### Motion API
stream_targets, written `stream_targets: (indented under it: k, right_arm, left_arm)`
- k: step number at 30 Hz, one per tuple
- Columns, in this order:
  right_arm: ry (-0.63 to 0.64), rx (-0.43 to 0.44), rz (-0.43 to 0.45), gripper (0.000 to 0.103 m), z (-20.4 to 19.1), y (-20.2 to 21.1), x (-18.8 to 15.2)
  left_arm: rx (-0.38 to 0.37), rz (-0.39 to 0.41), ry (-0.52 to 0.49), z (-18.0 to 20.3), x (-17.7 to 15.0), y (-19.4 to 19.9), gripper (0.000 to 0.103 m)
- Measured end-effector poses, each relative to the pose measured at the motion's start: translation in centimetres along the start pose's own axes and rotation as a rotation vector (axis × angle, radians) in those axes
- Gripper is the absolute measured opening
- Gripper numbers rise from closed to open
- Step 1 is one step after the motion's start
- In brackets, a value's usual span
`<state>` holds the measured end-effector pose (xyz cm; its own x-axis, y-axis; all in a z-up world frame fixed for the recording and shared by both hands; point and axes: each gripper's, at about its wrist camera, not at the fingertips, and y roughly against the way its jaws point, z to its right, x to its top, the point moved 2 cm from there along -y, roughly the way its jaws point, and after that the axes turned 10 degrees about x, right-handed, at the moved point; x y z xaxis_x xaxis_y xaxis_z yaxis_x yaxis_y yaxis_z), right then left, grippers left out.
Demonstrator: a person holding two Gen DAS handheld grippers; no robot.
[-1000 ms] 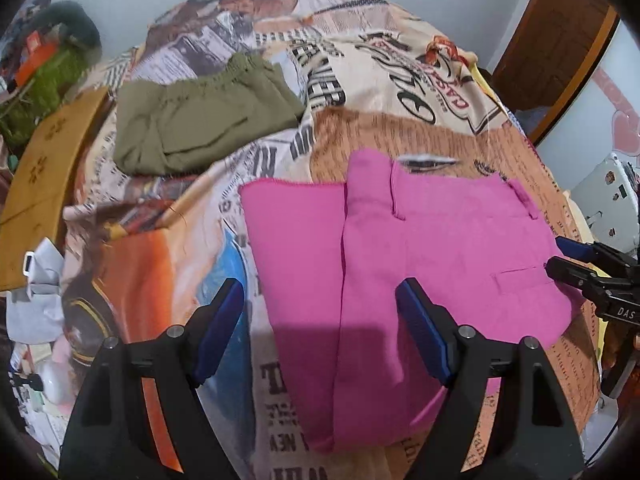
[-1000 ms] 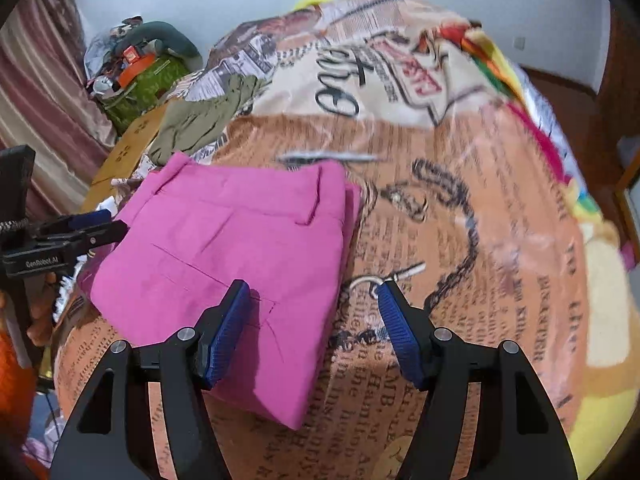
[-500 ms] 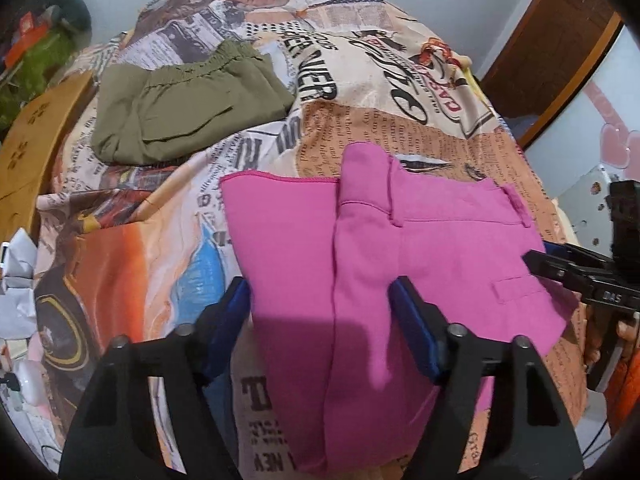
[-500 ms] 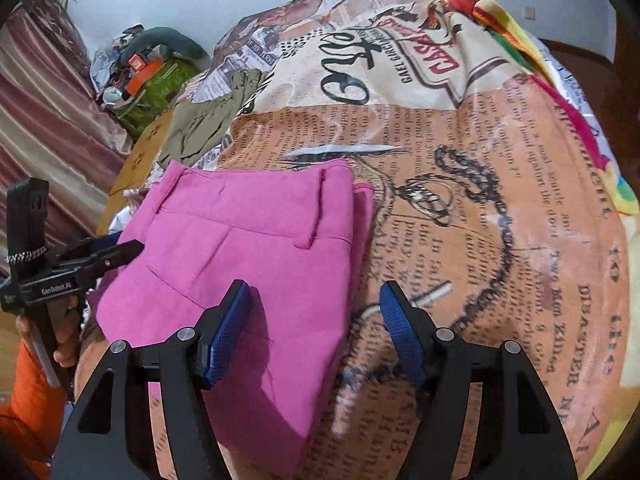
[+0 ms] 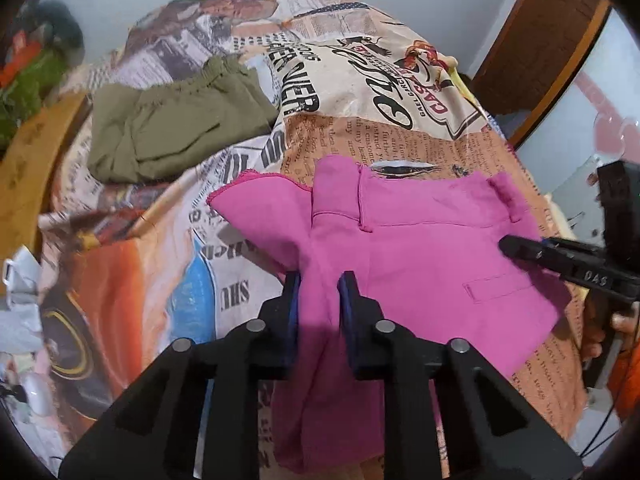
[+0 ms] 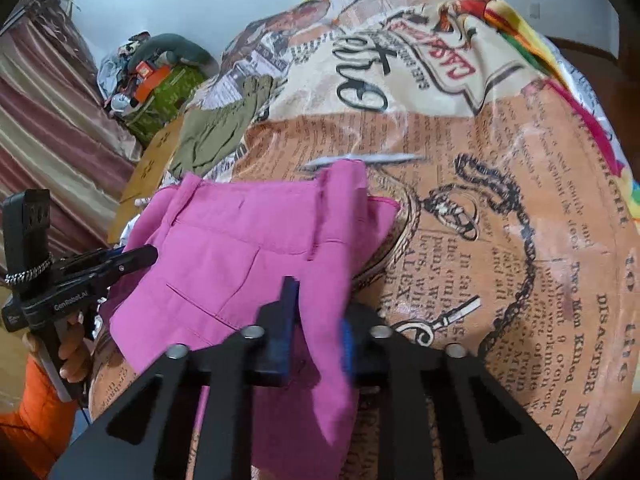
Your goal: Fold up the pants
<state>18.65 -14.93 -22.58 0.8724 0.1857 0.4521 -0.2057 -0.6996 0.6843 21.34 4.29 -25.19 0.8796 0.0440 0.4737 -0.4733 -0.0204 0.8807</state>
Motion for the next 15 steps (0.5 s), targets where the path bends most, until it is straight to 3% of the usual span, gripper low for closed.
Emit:
stream_targets:
  k: [4, 15]
  right_arm:
    - [0.052, -0.025, 0.041, 0.011, -1.2, 0.9, 0.4]
    - [0.148, -0.028, 0.143, 0.01, -5.0, 2.6, 3.7]
  left_arm:
    - [0.051, 0.032, -0.023, 0.5, 0.1, 0.7, 0.012]
    - [0.146, 0.171, -0.048, -0.2, 2.3, 4.6, 0.011]
